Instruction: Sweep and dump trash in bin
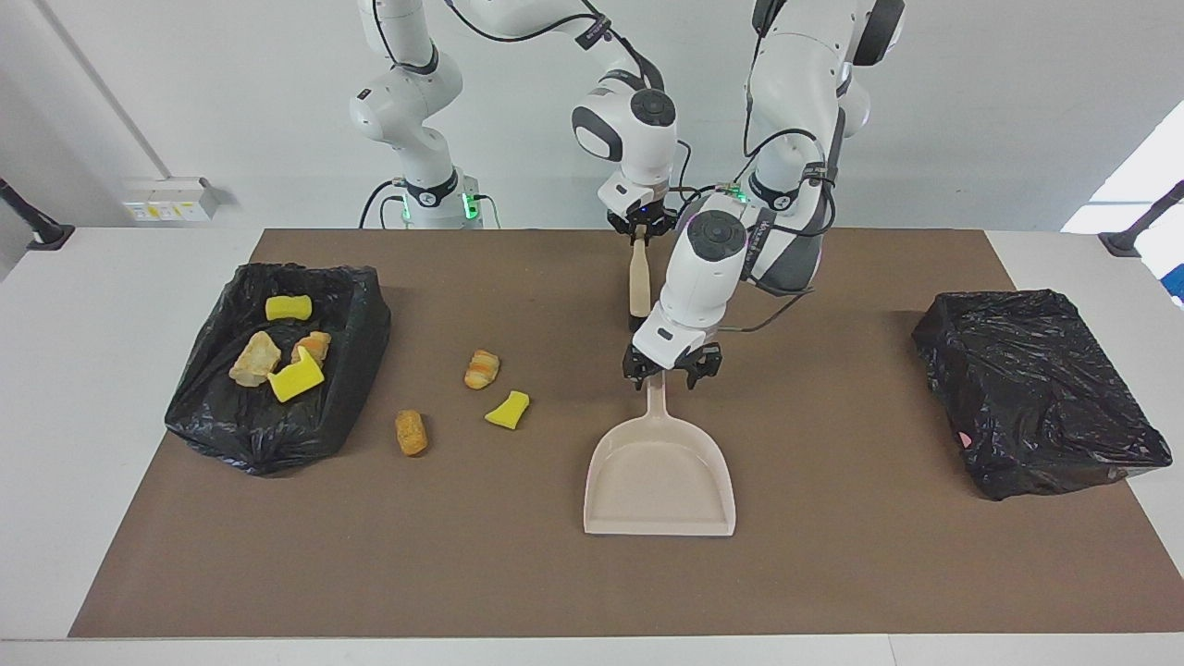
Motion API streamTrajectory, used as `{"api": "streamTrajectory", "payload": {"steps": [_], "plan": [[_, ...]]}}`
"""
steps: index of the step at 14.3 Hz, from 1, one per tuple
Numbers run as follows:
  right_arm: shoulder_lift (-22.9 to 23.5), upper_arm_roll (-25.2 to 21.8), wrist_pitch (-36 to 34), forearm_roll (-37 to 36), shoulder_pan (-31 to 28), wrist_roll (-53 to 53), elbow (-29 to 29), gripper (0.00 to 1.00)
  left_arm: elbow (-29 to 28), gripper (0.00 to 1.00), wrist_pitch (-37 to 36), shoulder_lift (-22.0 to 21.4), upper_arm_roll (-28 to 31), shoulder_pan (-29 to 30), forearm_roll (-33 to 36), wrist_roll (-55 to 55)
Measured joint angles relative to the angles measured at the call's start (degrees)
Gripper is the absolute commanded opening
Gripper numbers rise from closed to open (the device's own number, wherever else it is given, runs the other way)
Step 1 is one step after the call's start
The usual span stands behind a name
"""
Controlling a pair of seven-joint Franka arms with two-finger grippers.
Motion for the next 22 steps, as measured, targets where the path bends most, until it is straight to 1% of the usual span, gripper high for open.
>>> {"api": "streamTrajectory", "payload": {"steps": [2,4,6,9,12,14,16,18,20,22], "plan": [[-3.27,-0.04,-4.81,-0.03,-4.03,-3.7,0.02,0.0,0.02,0.0,-0.2,-0.02,0.08,-0.01,1.58,3.19],[-6.38,-0.16,-8.57,-0.09,-8.49,-8.97,-0.01,0.0,0.3,0.0,-2.33,-0.33,0.42,0.03,3.79,11.45],[-8.46,-0.26,-10.25,-0.14,-12.89,-14.32,-0.05,0.0,0.61,0.0,-5.99,-1.8,1.17,0.42,4.03,21.71],[-9.02,-0.36,-10.07,-1.25,-18.38,-21.57,-0.17,0.0,0.71,0.0,-13.4,-5.9,1.5,1.79,4.12,34.72],[-7.44,-0.43,-6.06,-3.16,-25.08,-31.27,-0.14,0.0,0.63,0.0,-20.48,-9.44,1.58,2.94,4.13,47.8],[-5.68,-0.53,-4.0,-7.67,-29.7,-36.4,0.48,0.0,0.23,0.0,-22.67,-10.52,1.62,3.22,4.19,56.09],[-3.71,-0.58,-1.93,-13.02,-33.79,-40.57,1.78,0.0,-1.2,0.0,-22.66,-10.89,1.67,3.8,4.24,64.71],[-1.71,-0.61,-0.84,-19.36,-37.67,-44.08,3.35,0.0,-2.25,0.0,-22.36,-10.92,1.68,4.5,4.34,69.89],[0.11,-0.64,-0.54,-25.45,-40.71,-45.6,5.36,0.0,-3.33,0.0,-21.63,-11.21,1.68,4.67,4.43,73.12],[2.35,-0.63,-0.38,-31.82,-42.19,-45.99,7.66,0.0,-5.66,0.0,-18.77,-12.21,1.59,4.66,4.47,74.25]]}}
